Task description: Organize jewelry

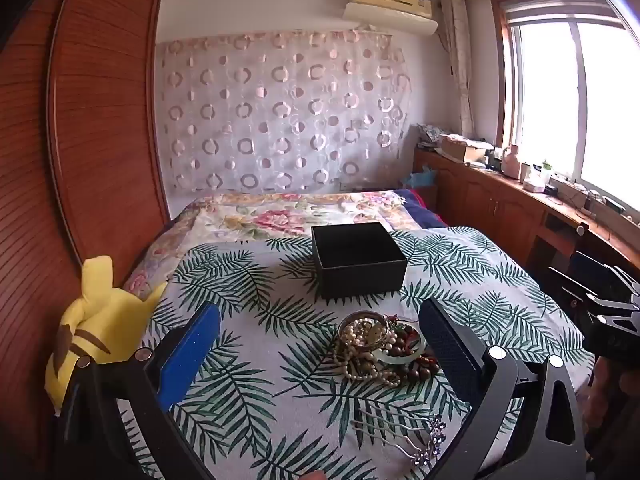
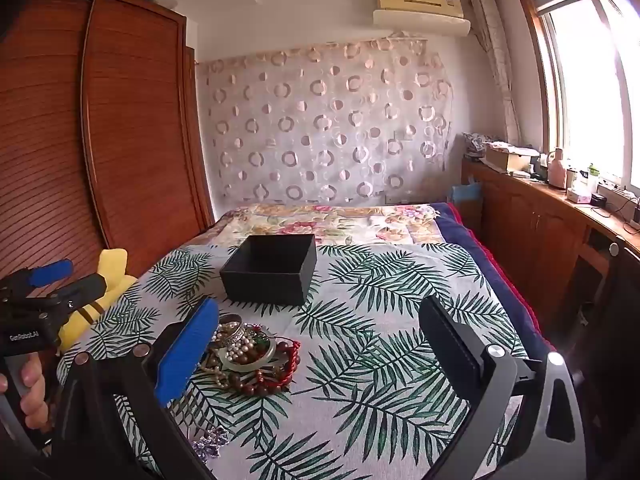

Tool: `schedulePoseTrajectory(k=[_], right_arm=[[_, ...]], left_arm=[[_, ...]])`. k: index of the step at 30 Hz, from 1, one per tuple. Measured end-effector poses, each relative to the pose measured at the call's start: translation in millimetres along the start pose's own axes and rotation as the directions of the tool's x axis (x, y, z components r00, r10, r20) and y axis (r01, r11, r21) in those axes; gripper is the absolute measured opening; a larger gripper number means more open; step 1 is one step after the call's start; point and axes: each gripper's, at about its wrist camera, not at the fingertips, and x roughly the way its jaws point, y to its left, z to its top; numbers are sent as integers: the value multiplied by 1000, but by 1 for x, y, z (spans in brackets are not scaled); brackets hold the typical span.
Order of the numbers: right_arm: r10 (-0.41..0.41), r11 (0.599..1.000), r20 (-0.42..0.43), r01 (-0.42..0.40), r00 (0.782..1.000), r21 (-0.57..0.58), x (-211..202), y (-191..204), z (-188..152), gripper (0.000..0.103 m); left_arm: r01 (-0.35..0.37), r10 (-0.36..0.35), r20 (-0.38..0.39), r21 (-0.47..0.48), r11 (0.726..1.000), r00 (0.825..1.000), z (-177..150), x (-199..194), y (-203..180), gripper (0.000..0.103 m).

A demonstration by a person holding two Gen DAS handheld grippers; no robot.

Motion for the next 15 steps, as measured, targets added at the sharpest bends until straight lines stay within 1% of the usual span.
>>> schedulePoseTrajectory(k=[15], right_arm=[[5,1000,4,-5,1000,10,-2,0,1,101]], left_arm=[[1,-1,1,-2,1000,1000,1,1,1,96]])
